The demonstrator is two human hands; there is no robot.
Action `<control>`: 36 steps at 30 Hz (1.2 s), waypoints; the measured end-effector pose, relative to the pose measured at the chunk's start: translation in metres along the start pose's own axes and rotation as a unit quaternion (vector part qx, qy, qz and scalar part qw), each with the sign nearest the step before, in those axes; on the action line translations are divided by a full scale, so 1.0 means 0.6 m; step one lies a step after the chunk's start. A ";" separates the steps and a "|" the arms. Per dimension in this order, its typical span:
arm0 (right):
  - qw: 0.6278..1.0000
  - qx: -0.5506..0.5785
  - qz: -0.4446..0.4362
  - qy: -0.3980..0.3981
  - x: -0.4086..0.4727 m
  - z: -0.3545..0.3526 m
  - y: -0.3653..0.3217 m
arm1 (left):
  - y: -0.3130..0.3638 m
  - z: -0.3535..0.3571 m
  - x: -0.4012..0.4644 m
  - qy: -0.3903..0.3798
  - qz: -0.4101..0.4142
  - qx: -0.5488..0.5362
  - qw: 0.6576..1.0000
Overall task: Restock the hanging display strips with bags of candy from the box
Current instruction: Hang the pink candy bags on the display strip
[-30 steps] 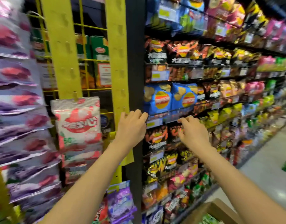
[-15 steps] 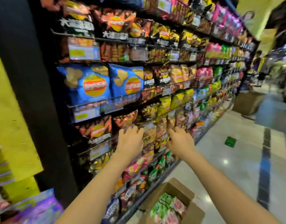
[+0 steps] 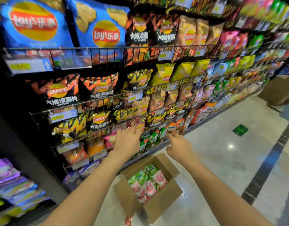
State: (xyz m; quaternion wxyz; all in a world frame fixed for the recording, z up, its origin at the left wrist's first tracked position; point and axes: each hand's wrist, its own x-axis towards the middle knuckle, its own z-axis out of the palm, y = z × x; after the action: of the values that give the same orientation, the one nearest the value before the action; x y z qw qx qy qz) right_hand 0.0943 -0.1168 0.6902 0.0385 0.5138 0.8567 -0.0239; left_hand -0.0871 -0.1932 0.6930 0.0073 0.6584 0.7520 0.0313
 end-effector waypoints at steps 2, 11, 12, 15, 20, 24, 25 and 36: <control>1.000 0.008 -0.003 -0.026 0.012 0.033 0.018 | 0.012 0.032 0.010 -0.025 -0.003 0.001 1.000; 0.991 0.021 -0.015 -0.128 0.097 0.152 0.066 | 0.024 0.172 0.081 -0.139 -0.034 -0.029 0.989; 0.991 0.024 -0.016 -0.134 0.111 0.163 0.070 | 0.022 0.186 0.092 -0.147 -0.037 -0.032 0.988; 0.988 0.042 -0.022 -0.148 0.155 0.197 0.082 | 0.013 0.227 0.129 -0.174 -0.045 -0.038 0.983; 0.976 0.038 -0.004 -0.215 0.207 0.260 0.094 | 0.003 0.295 0.165 -0.228 -0.071 -0.056 0.970; 0.963 0.025 0.011 -0.269 0.240 0.312 0.114 | 0.001 0.350 0.178 -0.286 -0.100 -0.080 0.950; 0.960 0.024 0.013 -0.278 0.245 0.327 0.119 | 0.003 0.363 0.179 -0.297 -0.111 -0.084 0.945; 0.921 0.075 0.023 -0.382 0.281 0.531 0.178 | 0.072 0.560 0.161 -0.338 -0.251 -0.178 0.889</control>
State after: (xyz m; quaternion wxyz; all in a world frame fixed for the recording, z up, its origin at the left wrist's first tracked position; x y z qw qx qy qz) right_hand 0.1224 0.0559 0.3574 0.3246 0.4869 0.7606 -0.2812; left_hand -0.0398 -0.0791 0.3628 0.3857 0.4061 0.8261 -0.0629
